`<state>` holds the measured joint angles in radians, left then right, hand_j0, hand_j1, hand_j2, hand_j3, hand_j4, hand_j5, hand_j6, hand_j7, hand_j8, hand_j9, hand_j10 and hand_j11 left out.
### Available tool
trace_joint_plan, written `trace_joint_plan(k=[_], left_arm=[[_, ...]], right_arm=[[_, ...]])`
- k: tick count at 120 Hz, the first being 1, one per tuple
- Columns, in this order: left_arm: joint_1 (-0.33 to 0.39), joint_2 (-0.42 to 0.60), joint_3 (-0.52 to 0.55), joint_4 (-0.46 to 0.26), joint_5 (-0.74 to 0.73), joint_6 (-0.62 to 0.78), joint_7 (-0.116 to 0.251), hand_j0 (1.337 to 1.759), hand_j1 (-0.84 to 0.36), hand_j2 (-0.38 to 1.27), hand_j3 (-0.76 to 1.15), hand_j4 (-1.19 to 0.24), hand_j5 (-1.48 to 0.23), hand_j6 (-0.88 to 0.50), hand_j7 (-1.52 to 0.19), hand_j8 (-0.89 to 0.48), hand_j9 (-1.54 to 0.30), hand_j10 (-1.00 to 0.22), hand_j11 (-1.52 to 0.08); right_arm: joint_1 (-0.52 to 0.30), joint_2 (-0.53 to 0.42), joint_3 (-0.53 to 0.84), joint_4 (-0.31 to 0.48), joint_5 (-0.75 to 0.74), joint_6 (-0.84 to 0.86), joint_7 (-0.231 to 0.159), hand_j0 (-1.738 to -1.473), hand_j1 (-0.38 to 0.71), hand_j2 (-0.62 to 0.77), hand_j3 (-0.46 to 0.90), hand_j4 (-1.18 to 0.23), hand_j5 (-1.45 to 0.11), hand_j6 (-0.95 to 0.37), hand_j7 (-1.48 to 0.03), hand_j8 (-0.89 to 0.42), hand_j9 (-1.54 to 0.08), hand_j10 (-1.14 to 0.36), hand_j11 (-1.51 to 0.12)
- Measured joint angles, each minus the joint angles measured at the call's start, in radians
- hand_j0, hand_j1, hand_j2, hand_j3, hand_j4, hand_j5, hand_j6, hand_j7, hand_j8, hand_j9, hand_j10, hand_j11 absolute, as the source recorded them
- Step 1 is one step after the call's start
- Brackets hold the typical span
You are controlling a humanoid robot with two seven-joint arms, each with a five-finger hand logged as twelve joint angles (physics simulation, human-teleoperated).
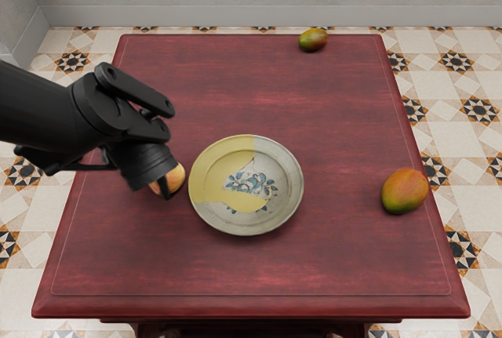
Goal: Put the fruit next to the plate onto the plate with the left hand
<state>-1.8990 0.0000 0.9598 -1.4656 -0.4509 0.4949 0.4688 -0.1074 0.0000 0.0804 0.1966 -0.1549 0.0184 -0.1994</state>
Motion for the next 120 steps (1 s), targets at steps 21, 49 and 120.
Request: trace_joint_plan(k=[21, 49, 120], left_arm=[[-0.007, 0.000, 0.029, 0.004, -0.062, -0.009, -0.004, 1.656, -0.24, 0.36, 0.00, -0.47, -0.79, -0.41, -0.78, -0.47, -0.79, -0.59, -0.78], [-0.077, 0.000, 0.075, 0.003, -0.133, -0.012, -0.007, 1.656, -0.27, 0.40, 0.00, -0.44, -0.82, -0.38, -0.80, -0.44, -0.81, -0.60, -0.80], [-0.296, 0.055, 0.071, -0.037, -0.212, -0.274, -0.007, 1.651, -0.32, 0.45, 0.00, -0.29, -1.07, -0.23, -1.01, -0.30, -1.01, -0.74, -1.01]], right_arm=[[0.000, 0.000, 0.000, 0.000, 0.000, 0.000, 0.000, -1.658, -0.32, 0.00, 0.00, -0.02, -0.03, -0.02, -0.03, -0.02, -0.03, -0.02, -0.03], [0.000, 0.000, 0.001, 0.000, 0.000, 0.000, 0.000, -1.658, -0.32, 0.00, 0.00, -0.02, -0.03, -0.02, -0.03, -0.02, -0.03, -0.02, -0.03], [0.000, 0.000, 0.000, 0.000, 0.000, 0.000, 0.000, -1.658, -0.32, 0.00, 0.00, -0.02, -0.03, -0.02, -0.03, -0.02, -0.03, -0.02, -0.03]])
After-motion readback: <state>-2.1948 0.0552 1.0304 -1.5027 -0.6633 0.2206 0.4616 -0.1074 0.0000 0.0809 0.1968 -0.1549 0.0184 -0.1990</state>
